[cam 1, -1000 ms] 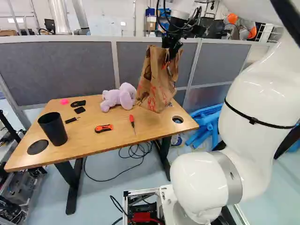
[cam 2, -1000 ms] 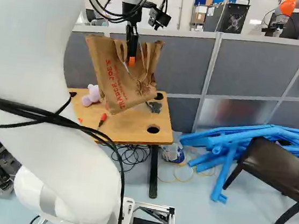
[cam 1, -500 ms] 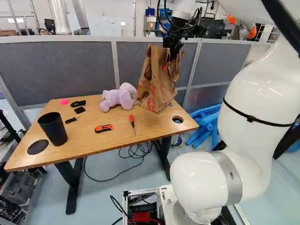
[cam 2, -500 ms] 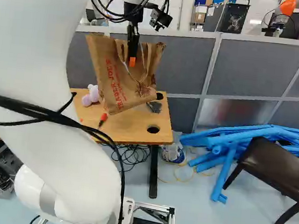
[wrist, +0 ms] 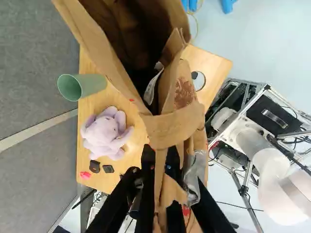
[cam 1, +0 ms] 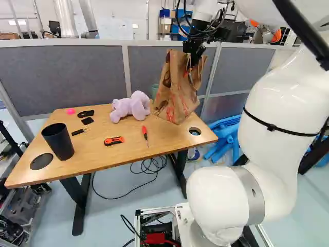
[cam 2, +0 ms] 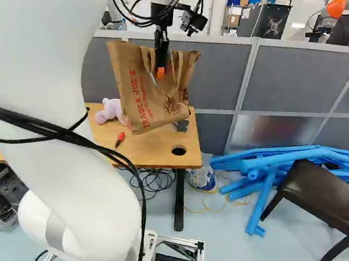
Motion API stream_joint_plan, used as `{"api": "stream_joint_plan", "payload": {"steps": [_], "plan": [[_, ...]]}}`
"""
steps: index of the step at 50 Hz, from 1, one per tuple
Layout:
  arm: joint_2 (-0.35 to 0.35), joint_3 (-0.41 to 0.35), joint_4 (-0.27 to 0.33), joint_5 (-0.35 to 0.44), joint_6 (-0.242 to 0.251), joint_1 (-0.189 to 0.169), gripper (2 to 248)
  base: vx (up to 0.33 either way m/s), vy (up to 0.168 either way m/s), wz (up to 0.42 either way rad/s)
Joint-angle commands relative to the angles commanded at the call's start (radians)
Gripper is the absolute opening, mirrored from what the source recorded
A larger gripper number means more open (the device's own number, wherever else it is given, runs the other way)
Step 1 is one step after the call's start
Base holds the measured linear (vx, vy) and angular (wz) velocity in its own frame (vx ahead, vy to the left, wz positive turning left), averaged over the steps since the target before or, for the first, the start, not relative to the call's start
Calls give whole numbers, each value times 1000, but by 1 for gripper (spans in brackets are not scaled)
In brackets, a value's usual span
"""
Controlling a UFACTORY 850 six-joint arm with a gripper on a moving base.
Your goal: Pick up the bag on the ground and place it on the table
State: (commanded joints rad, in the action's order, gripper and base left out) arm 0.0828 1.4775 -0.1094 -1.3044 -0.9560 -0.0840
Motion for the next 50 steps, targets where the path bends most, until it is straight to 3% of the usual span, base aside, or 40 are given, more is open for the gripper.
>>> {"api": "stream_joint_plan", "payload": {"steps": [10,37,50], "plan": [[3,3,25,-14,-41,-3,21,0,0,0],[4,4,72,-60,-309,-3,21,0,0,0],[16,7,92,-72,-335,-3,21,0,0,0]]}}
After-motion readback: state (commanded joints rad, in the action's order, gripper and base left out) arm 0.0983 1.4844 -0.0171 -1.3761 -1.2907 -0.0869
